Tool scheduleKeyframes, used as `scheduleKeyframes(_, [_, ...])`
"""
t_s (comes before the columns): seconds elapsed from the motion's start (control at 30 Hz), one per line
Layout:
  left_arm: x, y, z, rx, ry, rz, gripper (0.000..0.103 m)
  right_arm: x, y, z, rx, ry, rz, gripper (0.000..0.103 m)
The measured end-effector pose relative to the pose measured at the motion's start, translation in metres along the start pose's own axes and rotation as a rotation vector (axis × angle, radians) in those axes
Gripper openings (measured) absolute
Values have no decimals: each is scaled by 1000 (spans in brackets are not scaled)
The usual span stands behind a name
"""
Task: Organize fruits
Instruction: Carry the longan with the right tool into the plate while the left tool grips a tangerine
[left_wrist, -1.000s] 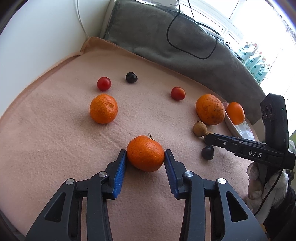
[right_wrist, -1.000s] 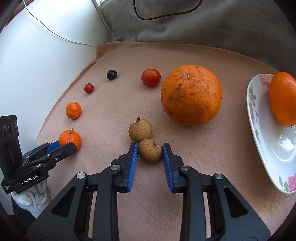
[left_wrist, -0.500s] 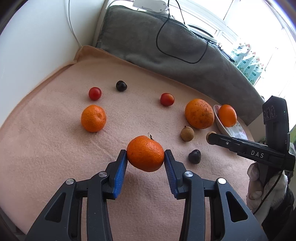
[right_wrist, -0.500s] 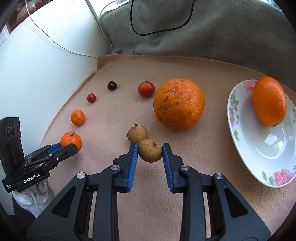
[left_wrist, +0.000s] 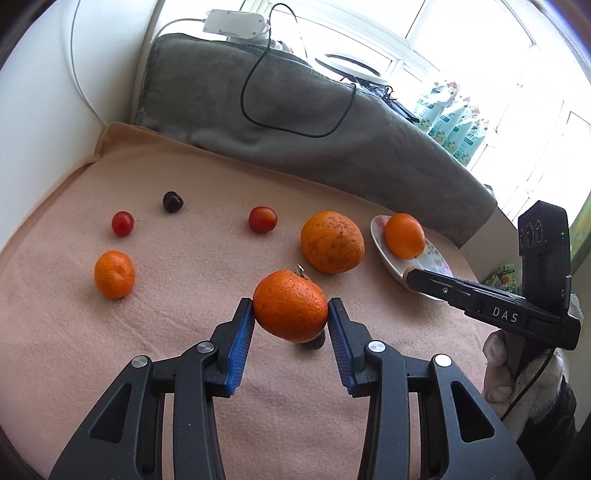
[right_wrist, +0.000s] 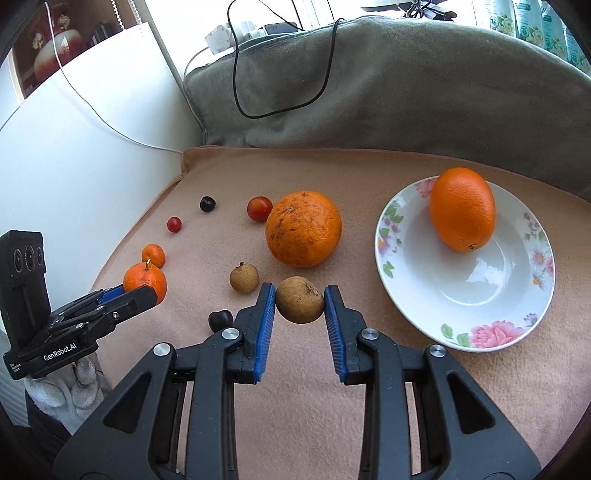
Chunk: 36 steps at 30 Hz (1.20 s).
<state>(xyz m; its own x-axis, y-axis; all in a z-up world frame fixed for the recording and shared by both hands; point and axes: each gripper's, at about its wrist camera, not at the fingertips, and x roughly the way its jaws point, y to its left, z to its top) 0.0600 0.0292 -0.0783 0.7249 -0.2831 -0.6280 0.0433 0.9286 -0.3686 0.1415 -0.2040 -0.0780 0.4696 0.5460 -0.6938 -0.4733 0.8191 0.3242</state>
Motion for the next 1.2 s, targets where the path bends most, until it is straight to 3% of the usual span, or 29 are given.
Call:
scheduleKeyframes(0.73, [57,-107,18,189,53,-160,39,-55,-84,-6,130,-81,-133,29])
scheduleKeyframes(1.2, [93,-136,23,234,109,-164,39,-48,-119,-3,176,-69,-163,29])
